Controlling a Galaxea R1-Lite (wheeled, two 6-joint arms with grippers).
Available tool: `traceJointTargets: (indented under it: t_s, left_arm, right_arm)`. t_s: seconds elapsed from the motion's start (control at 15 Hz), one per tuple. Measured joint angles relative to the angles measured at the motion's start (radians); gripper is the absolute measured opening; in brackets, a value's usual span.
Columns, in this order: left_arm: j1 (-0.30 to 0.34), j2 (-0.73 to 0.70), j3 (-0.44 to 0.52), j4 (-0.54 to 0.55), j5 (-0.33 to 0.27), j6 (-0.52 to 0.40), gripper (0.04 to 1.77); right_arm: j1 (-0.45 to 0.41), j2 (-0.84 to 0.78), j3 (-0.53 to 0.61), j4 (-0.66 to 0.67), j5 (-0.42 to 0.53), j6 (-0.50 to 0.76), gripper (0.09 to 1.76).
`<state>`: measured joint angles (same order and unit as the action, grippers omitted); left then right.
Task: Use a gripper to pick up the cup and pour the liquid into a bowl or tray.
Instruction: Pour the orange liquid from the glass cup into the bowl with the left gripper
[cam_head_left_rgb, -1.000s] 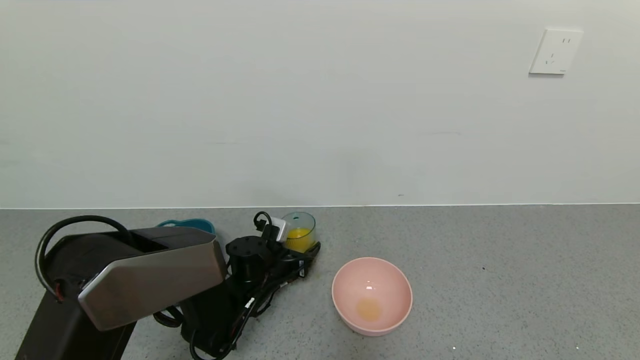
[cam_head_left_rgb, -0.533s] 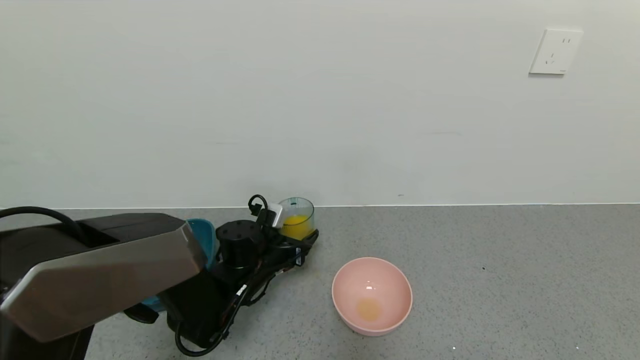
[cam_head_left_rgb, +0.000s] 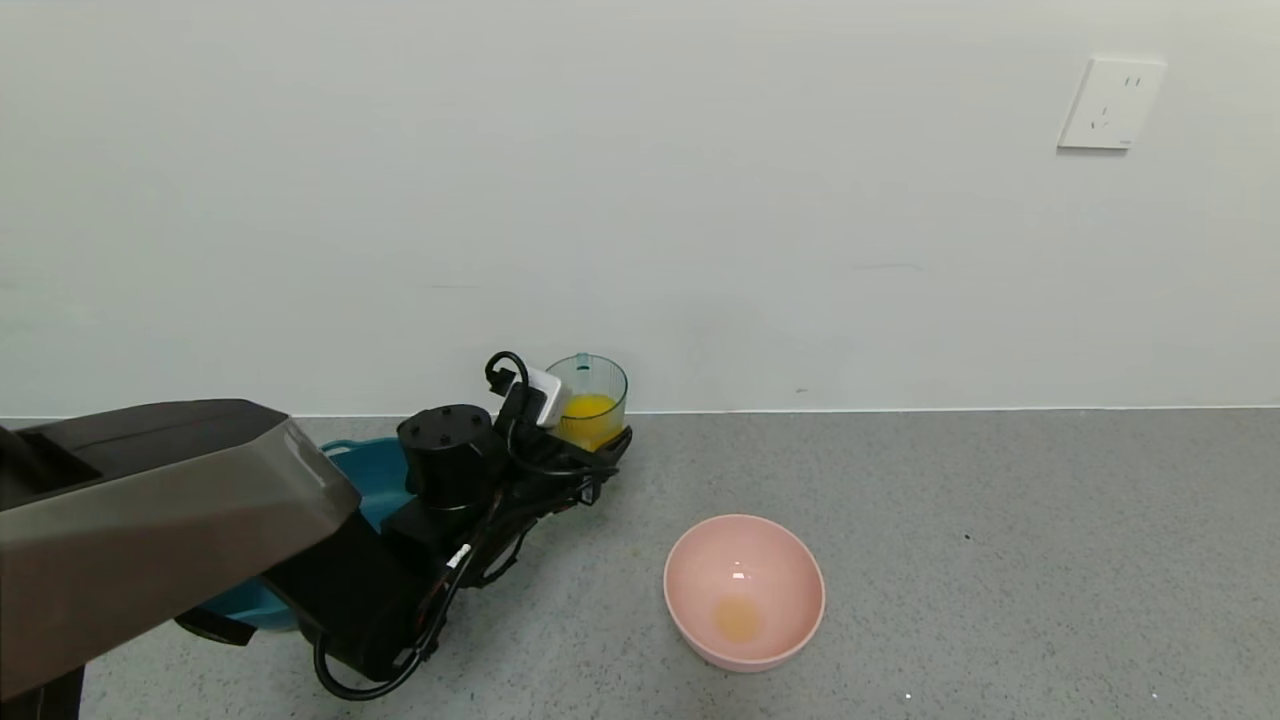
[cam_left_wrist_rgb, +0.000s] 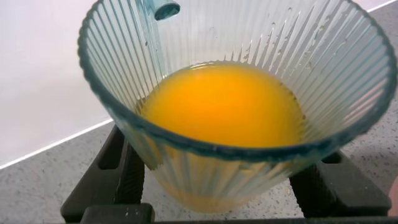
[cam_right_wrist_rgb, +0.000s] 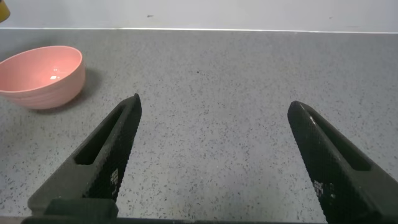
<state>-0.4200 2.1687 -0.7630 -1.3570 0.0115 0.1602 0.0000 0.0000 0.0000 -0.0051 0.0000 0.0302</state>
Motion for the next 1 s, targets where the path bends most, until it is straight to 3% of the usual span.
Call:
traceJointTargets:
  t_s: [0.47, 1.0]
  left_arm:
    - [-0.002, -0.003, 0.011, 0.009, -0.013, 0.061, 1.3]
    - [-0.046, 0.011, 0.028, 0.009, -0.013, 0.107, 1.3]
  right_arm:
    - [0.0, 0.0, 0.0, 0.0, 0.0, 0.0, 1.71]
    - [0.0, 0.0, 0.0, 0.0, 0.0, 0.0, 1.71]
